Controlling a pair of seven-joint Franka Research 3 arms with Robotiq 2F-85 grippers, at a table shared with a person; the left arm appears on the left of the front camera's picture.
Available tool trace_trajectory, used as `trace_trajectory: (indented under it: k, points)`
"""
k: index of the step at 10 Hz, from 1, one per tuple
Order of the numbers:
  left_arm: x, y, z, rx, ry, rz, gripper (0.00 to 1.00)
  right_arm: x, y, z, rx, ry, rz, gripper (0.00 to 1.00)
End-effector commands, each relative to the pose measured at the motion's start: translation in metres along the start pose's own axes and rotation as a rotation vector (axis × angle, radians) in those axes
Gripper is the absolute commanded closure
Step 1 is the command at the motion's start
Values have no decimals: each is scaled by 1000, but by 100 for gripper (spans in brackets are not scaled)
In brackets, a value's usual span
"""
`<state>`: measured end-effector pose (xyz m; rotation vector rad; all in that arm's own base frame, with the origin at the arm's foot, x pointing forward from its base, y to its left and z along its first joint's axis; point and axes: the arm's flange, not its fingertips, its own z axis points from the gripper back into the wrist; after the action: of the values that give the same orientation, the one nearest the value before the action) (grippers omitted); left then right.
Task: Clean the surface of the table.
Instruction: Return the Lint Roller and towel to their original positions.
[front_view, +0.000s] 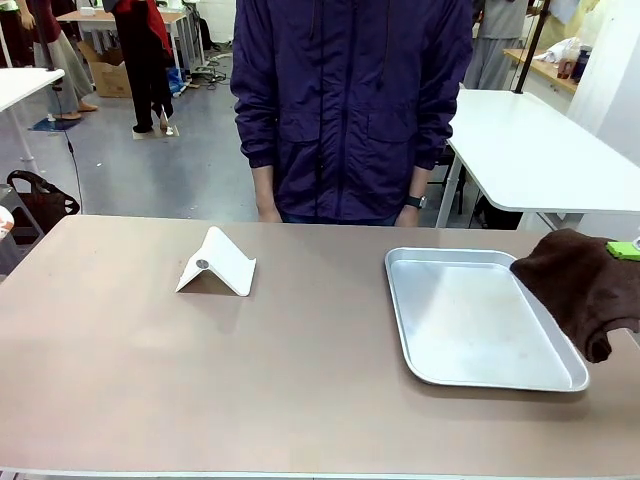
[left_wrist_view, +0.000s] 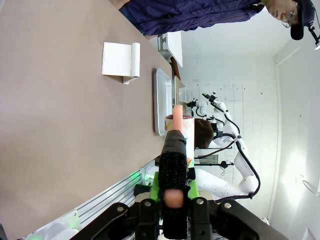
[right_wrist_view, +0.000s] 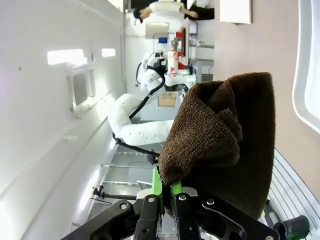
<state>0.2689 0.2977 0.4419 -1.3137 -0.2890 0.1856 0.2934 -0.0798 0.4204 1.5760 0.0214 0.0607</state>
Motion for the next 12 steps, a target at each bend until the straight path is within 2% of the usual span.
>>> trace_trajectory:
  k: [1,7,8,9,10,11,12]
  points:
    - [-1,-4,-2,-2,-6,9,77,1,3,-1,9,9,3,100]
    - [-1,-4,-2,-2,-6,9,77,1,3,-1,9,9,3,100]
    - [0,0,0,0,0,0,77,0,0,0,0,0,0,92]
    - [5,-28,-10,92,-117,44,77,13,5,-27,-4,3,10,92]
    - [14,-54,-33,105,-56,-28,77,30,14,-59,-26,47,37,92]
    - [24,-74,-64,176,-24,-22,77,47,27,-88,-25,95,54,92]
    - [34,-92,-99,254,23,-38,77,63,42,-122,-39,53,59,92]
